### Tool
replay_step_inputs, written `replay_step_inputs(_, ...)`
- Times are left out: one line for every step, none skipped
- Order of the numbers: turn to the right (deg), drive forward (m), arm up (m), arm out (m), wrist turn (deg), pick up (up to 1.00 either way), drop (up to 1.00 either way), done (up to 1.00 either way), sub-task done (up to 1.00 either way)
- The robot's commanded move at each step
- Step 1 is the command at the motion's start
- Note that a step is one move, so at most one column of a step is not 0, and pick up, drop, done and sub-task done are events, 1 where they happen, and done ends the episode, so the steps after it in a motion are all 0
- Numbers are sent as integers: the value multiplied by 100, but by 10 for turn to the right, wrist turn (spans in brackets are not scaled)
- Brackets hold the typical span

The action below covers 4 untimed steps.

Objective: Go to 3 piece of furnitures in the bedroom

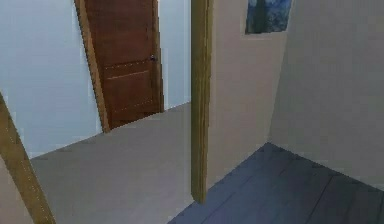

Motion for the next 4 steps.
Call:
replay_step_inputs(-90,0,0,0,0,0,0,0,0)
replay_step_inputs(-30,0,0,0,0,0,0,0,0)
replay_step_inputs(450,0,0,0,0,0,0,0,0)
replay_step_inputs(450,0,0,0,0,0,0,0,0)
